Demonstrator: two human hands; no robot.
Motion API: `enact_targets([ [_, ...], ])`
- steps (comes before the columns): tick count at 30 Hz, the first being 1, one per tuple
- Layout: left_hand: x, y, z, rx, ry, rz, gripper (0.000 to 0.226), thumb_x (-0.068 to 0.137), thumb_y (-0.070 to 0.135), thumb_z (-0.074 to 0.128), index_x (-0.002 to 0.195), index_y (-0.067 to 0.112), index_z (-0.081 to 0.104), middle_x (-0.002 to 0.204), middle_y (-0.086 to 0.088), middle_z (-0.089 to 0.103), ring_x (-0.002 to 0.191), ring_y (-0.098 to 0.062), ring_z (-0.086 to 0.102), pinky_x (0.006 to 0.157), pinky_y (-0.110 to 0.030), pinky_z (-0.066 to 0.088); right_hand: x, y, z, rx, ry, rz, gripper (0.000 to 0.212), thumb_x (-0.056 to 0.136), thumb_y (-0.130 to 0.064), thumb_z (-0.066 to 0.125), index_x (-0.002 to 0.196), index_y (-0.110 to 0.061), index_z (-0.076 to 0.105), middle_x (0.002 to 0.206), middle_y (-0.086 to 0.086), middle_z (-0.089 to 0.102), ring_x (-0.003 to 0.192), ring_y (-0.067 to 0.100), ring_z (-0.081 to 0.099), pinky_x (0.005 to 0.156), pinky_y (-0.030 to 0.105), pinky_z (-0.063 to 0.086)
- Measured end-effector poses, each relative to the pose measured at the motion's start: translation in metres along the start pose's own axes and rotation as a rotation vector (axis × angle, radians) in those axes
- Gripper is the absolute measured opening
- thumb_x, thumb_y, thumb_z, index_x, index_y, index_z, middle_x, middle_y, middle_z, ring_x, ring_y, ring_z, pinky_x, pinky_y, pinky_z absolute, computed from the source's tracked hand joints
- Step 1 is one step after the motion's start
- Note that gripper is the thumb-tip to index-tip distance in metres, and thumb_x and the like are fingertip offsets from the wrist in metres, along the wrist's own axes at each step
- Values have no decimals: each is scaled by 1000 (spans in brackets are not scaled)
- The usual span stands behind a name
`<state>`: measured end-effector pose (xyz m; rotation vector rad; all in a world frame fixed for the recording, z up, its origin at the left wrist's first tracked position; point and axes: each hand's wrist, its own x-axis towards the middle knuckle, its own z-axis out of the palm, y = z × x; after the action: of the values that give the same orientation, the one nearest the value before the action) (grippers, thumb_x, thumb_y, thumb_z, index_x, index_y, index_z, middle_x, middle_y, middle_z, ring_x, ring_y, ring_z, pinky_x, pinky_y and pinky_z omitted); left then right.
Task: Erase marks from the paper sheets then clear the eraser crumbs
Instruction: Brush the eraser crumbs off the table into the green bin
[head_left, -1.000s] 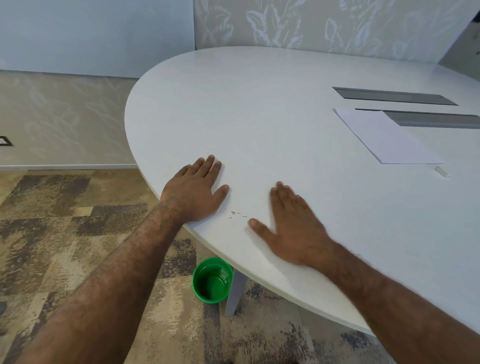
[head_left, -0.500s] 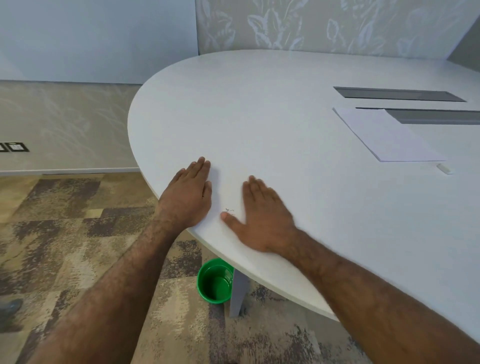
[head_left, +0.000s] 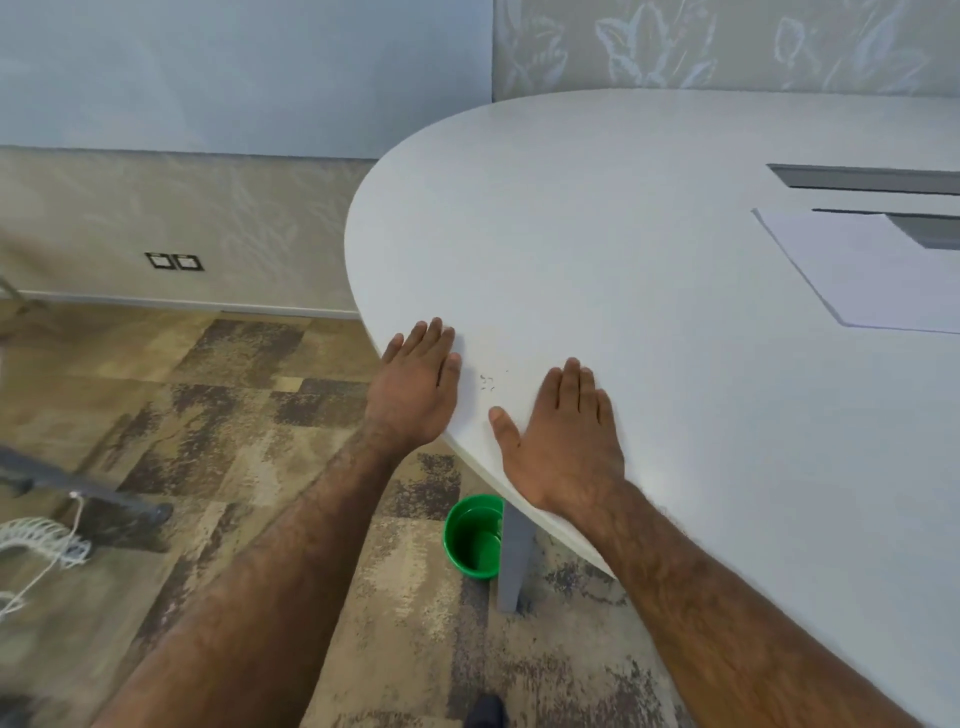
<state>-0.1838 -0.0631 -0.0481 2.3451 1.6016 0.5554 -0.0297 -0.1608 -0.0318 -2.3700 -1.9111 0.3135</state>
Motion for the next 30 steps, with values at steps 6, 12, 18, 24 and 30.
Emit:
enact_targets([
  [6,-16,-3,-4,-88,-26,-24,49,108,23,26,155,9,25,164,-7,17,153,-18,9,121,-32,0,12,-38,5,-33,-24,-24,96,89,-69,11,148,2,-12,158,21,-18,148,31,-13,119,43,-8],
  [12,-14,4,-14,-418,-18,-136,47,108,29,28,152,14,35,160,-3,31,149,-14,22,123,-32,6,25,-46,-11,83,291,-93,81,95,-54,25,151,-1,1,161,20,-4,149,30,-3,121,44,0],
  [18,-51,-10,-4,-773,507,-116,47,100,35,44,144,19,45,145,-6,52,134,-18,49,107,-40,45,4,-92,3,571,756,-503,47,92,-27,50,133,-4,50,149,13,40,138,22,37,112,37,34],
  [24,-74,-114,45,-649,577,-383,28,99,13,55,126,5,54,119,-9,54,106,-20,54,85,-35,50,22,-153,96,578,645,-705,32,89,-18,54,117,-3,61,117,11,62,108,20,57,92,31,49],
  [30,-93,-215,146,-649,99,-598,31,100,23,54,128,10,57,123,-8,61,111,-24,58,90,-39,50,66,-183,234,566,289,-328,28,89,-20,57,111,-7,67,117,6,64,108,19,60,90,24,46],
])
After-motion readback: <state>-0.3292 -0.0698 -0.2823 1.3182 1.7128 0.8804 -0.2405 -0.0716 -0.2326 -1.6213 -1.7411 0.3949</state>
